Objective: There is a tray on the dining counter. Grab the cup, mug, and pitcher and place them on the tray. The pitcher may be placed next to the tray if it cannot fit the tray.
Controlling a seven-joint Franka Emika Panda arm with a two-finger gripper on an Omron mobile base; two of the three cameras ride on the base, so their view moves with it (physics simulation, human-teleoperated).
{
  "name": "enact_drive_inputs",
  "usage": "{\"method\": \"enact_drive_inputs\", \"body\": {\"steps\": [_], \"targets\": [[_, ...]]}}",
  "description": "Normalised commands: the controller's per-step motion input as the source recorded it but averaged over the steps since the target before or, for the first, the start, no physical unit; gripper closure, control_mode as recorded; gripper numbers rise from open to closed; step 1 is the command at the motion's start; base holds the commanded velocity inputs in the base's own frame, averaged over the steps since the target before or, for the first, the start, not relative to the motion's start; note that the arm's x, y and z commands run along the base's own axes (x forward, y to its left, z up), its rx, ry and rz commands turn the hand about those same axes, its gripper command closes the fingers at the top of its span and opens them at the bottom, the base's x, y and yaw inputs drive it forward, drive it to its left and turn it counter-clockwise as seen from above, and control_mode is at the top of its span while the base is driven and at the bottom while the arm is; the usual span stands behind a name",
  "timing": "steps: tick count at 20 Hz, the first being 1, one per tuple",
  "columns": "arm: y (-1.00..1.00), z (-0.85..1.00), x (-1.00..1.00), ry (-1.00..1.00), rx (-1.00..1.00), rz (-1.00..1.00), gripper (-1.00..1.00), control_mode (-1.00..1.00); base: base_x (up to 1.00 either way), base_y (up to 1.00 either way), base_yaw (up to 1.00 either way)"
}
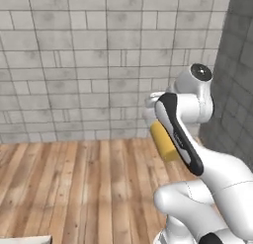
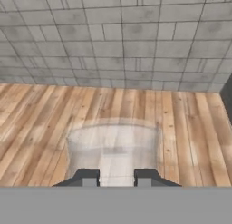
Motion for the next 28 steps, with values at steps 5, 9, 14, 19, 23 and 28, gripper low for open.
{"method": "enact_drive_inputs", "body": {"steps": [5, 9, 14, 19, 23, 28], "targets": [[0.0, 0.0, 0.0, 0.0, 0.0, 0.0, 1.0, 1.0, 1.0, 0.0, 0.67], [0.0, 0.0, 0.0, 0.0, 0.0, 0.0, 1.0, 1.0, 1.0, 0.0, 0.7], [0.0, 0.0, 0.0, 0.0, 0.0, 0.0, 1.0, 1.0, 1.0, 0.0, 0.77], [0.0, 0.0, 0.0, 0.0, 0.0, 0.0, 1.0, 1.0, 1.0, 0.0, 0.7], [0.0, 0.0, 0.0, 0.0, 0.0, 0.0, 1.0, 1.0, 1.0, 0.0, 0.72], [0.0, 0.0, 0.0, 0.0, 0.0, 0.0, 1.0, 1.0, 1.0, 0.0, 0.74]]}}
